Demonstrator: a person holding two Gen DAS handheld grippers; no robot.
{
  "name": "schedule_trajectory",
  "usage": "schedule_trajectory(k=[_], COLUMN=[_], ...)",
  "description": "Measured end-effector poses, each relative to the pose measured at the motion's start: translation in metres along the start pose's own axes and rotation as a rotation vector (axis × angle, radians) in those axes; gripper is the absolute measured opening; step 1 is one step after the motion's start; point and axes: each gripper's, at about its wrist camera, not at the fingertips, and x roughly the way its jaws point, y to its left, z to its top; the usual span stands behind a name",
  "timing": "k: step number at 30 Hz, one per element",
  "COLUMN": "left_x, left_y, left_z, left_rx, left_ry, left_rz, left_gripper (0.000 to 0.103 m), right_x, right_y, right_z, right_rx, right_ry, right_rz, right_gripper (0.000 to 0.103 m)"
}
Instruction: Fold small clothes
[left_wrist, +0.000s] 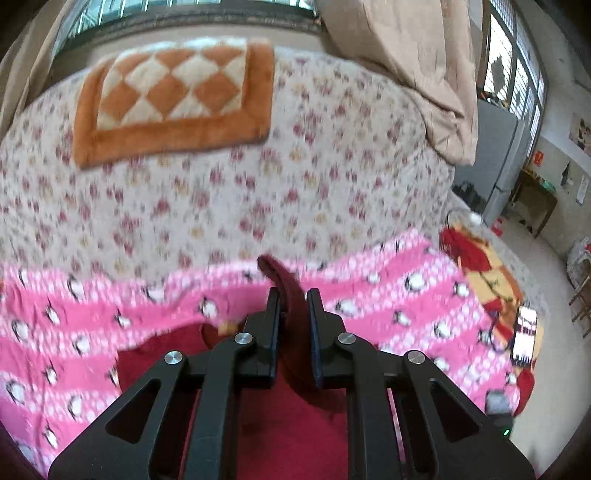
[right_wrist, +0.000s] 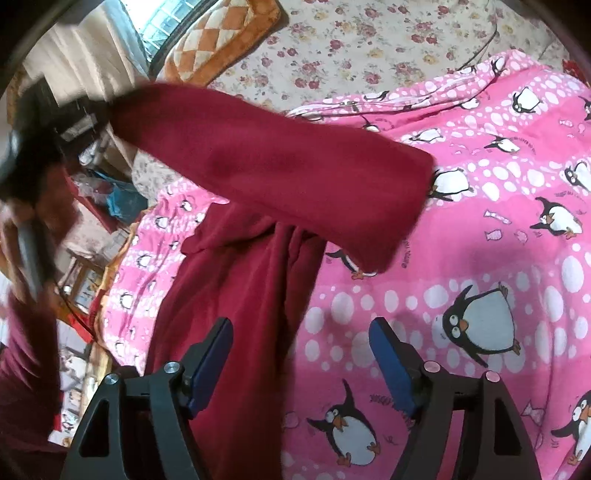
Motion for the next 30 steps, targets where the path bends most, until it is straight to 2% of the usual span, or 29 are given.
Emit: schedule_trajectory(k=[3,5,7,10,13,16,17,18,19,21,25,28,30], left_x=[-0.008,-0.014,-0.023,-0.032,-0.037,-0.023,-0.012,-0.001,0.014,0.038,0.100,0.137,0.153], left_y=[-0.007,-0.013,-0.017,-0.021,-0.022,-0.013,-0.006,-0.001,0.008,0.025,0.064,0.087,0.095], left_z=[0.021,0.034,0.045,0.054,0.052,0.035,0.027,0.018,0.006,-0.016,-0.065,-0.097,-0.113], left_rx=[0.005,0.012,0.015,0.016,0.046,0.064,0.052,0.038,0.014,-0.030,-0.097,-0.159,-0.195], left_ry=[-0.032,-0.064,-0.098,-0.121,-0.117,-0.039,0.014,0.061,0.108,0.161,0.307,0.422,0.449], left_rz=[0.005,0.010,0.010,0.006,-0.003,-0.023,-0.027,-0.025,-0.009,0.032,0.146,0.193,0.206], left_gripper=[0.012,0.005,0.005,0.005,0.005,0.006,0.009,0.022,0.046,0.066,0.066,0.066,0.066], right_x=[0.003,0.009,0.019,0.035,0.046,0.046,0.047,0.047,0.048,0.047,0.043,0.040,0.040], right_y=[0.002,0.004,0.013,0.024,0.024,0.024,0.024,0.024,0.023,0.021,0.014,0.007,0.004], right_z=[0.004,0.010,0.018,0.031,0.044,0.044,0.042,0.040,0.038,0.033,0.028,0.026,0.025], right_rx=[-0.001,0.009,0.005,-0.006,0.068,0.078,0.069,0.063,0.059,0.057,0.082,0.108,0.122], right_ry=[-0.013,-0.017,-0.010,-0.019,-0.032,-0.048,-0.035,-0.022,-0.008,0.018,0.026,0.026,0.029], right_rz=[-0.039,-0.062,-0.101,-0.152,-0.213,-0.199,-0.198,-0.199,-0.200,-0.193,-0.172,-0.163,-0.155], right_gripper=[0.079,0.081,0.081,0.081,0.081,0.081,0.081,0.081,0.081,0.081,0.081,0.081,0.081])
